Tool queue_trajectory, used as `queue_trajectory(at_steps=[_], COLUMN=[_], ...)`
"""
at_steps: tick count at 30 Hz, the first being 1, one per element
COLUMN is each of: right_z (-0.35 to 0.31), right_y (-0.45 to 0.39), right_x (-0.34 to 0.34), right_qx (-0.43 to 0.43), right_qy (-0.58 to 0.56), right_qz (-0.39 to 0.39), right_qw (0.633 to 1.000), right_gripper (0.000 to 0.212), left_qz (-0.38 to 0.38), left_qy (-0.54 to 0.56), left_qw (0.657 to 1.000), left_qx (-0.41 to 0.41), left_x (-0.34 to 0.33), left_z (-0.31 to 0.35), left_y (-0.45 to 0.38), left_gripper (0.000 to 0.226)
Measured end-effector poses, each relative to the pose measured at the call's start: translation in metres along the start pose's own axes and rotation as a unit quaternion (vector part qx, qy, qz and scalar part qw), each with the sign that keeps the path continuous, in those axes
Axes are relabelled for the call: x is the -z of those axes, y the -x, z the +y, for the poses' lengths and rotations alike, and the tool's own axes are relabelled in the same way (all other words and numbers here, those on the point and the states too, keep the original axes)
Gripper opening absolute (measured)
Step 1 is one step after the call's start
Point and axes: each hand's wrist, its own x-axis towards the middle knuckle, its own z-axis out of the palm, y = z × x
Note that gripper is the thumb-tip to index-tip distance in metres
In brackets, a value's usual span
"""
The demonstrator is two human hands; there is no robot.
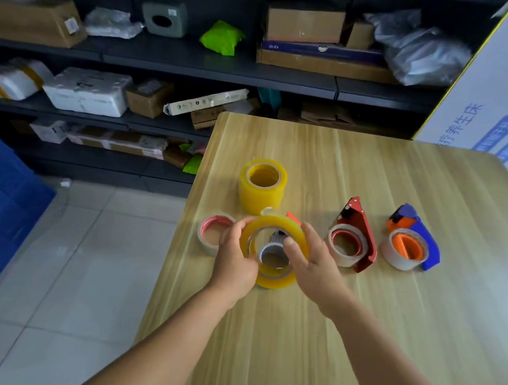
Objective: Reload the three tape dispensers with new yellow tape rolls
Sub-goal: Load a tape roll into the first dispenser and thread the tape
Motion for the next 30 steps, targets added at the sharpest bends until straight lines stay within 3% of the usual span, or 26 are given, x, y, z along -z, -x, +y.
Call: queue_trajectory(at_steps=[3, 5, 7, 9, 11, 14, 17, 22, 24, 27, 30], right_z=[0.001, 0.004, 0.004, 0.001, 0.001, -0.002, -0.004, -0.009, -0.01, -0.009, -0.002], right_y=[0.004, 0.005, 0.008, 0.009, 0.008, 0.009, 0.01, 0.007, 0.005, 0.0, -0.007], right_x=[0.002, 0.004, 0.002, 0.0, -0.003, -0.005, -0.002, 0.002, 0.004, 0.01, 0.015], right_qx=[-0.032, -0.05, -0.054, -0.049, -0.023, 0.005, 0.026, 0.041, 0.024, -0.032, -0.067], right_qy=[-0.079, -0.1, -0.106, -0.094, -0.061, -0.006, 0.048, 0.083, 0.061, -0.076, -0.128], right_qz=[-0.012, -0.013, -0.009, 0.003, 0.018, 0.044, 0.065, 0.05, 0.054, 0.075, 0.074], right_qw=[0.996, 0.994, 0.993, 0.994, 0.998, 0.999, 0.996, 0.994, 0.996, 0.994, 0.987], right_gripper=[0.028, 0.024, 0.035, 0.059, 0.078, 0.071, 0.062, 0.064, 0.061, 0.046, 0.032], left_qz=[-0.013, -0.03, -0.035, -0.016, 0.028, 0.068, 0.068, 0.098, 0.082, 0.026, -0.042], left_qy=[-0.008, 0.027, 0.055, 0.062, 0.055, 0.05, 0.053, 0.017, -0.009, 0.046, 0.073], left_qw=[1.0, 0.999, 0.997, 0.997, 0.997, 0.996, 0.996, 0.992, 0.992, 0.997, 0.996], left_qx=[-0.009, -0.011, -0.027, -0.045, -0.05, -0.027, -0.009, -0.078, -0.091, -0.051, -0.031], left_x=[0.006, 0.011, 0.015, 0.015, 0.015, 0.014, 0.015, 0.013, 0.013, 0.016, 0.017], left_z=[-0.001, 0.004, 0.01, 0.012, 0.016, 0.023, 0.026, 0.042, 0.047, 0.047, 0.042], left_y=[0.005, 0.006, 0.004, 0.0, -0.005, -0.014, -0.019, -0.021, -0.027, -0.035, -0.032], left_gripper=[0.062, 0.047, 0.036, 0.049, 0.037, 0.017, 0.018, 0.019, 0.023, 0.027, 0.024])
